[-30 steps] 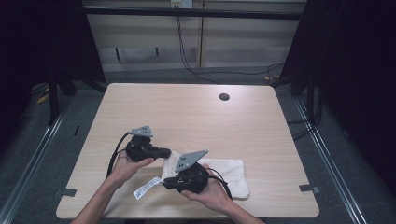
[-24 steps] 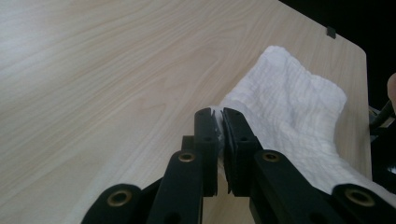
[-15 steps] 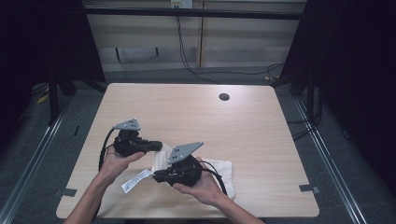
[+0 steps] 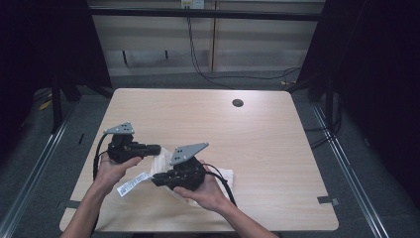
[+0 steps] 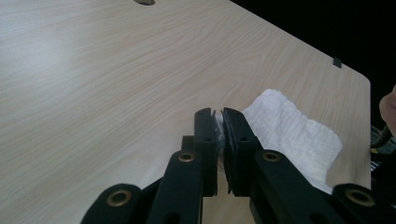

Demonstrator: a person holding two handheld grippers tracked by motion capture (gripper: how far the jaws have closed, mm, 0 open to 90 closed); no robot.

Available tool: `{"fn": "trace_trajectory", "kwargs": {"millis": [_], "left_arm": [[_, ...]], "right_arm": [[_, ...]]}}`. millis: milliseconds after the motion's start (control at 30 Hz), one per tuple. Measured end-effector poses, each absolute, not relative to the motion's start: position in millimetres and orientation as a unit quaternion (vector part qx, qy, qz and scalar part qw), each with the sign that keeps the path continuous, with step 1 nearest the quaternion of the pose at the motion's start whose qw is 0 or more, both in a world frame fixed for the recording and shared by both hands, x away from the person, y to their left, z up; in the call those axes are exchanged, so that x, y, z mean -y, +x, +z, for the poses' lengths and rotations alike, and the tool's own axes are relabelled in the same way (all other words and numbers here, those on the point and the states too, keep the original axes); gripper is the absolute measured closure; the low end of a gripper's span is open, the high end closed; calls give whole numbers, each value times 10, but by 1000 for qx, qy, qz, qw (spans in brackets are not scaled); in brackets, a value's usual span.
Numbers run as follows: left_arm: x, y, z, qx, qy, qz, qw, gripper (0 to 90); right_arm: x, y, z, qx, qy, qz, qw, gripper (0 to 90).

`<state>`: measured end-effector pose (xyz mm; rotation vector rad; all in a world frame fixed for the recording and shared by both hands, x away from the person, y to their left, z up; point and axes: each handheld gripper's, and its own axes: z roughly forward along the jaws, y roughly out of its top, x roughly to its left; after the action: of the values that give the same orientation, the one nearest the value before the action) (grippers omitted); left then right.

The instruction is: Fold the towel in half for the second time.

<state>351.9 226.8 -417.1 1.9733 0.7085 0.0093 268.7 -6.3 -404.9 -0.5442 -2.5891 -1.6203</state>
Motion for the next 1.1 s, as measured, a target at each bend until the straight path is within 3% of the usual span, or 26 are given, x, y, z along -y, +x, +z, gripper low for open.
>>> {"fn": "trace_trajectory", "kwargs": {"millis": [500,1100], "left_arm": [[-2543,3504,-3983,-312,805,21,504,851],[-1945,3477,-4145,-275,835,-18,476,850]], "right_arm": [[-211,2765,-3837,825,-159,-542,14,845],[183,2553,-3953,825,-177,-536,-11,845]]}}
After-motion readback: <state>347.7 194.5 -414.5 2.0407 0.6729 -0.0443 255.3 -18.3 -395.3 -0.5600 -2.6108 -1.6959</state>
